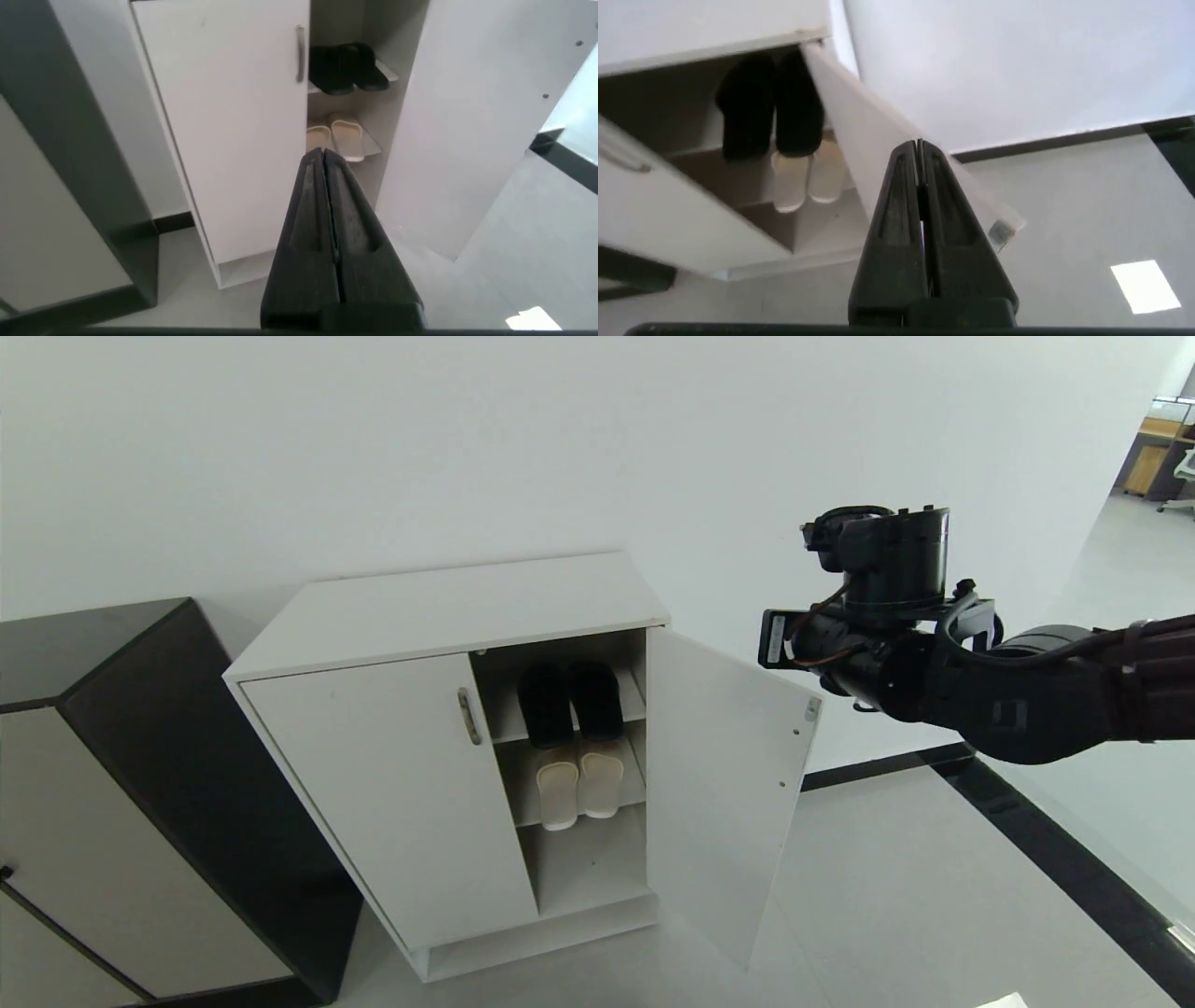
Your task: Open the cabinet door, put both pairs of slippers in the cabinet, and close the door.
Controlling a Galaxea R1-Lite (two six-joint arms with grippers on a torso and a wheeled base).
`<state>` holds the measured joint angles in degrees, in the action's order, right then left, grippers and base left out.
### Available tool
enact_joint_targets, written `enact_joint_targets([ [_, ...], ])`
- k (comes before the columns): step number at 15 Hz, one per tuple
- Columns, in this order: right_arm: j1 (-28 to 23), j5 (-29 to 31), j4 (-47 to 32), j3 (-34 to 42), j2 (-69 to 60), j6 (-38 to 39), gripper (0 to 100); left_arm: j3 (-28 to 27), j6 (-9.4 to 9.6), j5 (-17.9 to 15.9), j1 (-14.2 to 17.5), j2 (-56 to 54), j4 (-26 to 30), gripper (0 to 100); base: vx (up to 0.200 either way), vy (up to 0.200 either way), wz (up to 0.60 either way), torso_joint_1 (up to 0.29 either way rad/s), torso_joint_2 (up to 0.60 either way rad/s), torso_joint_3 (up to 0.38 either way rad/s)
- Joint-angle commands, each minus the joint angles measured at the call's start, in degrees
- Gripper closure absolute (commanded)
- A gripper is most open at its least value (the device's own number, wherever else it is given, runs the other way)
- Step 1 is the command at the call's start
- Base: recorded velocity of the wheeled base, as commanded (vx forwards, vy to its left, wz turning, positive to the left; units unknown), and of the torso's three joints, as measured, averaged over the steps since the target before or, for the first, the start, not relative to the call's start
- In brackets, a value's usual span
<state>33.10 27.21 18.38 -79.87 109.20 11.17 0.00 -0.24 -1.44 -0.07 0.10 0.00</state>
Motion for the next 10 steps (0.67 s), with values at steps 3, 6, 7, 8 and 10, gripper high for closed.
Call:
enact_joint_targets([
  [3, -3.0, -1.8, 1.7, -1.7, 5.0, 0.0, 100, 0.0, -0.02, 0.0, 0.0, 0.0, 0.0, 100, 0.000, 0.000, 0.00, 0.000, 0.00, 0.000],
  [6, -5.1, -2.3, 2.3, -4.1, 8.5, 0.2, 100, 0.0, -0.02, 0.0, 0.0, 0.1, 0.0, 100, 0.000, 0.000, 0.00, 0.000, 0.00, 0.000],
  [7, -5.2, -2.3, 2.4, -4.5, 9.4, 0.2, 100, 0.0, -0.02, 0.0, 0.0, 0.1, 0.0, 100, 0.000, 0.000, 0.00, 0.000, 0.00, 0.000],
  [8, -5.4, -2.3, 2.6, -4.8, 10.1, 0.2, 100, 0.0, -0.02, 0.0, 0.0, 0.1, 0.0, 100, 0.000, 0.000, 0.00, 0.000, 0.00, 0.000],
  [10, -5.6, -2.3, 3.2, -4.9, 11.0, 0.2, 100, 0.0, -0.02, 0.0, 0.0, 0.1, 0.0, 100, 0.000, 0.000, 0.00, 0.000, 0.00, 0.000],
])
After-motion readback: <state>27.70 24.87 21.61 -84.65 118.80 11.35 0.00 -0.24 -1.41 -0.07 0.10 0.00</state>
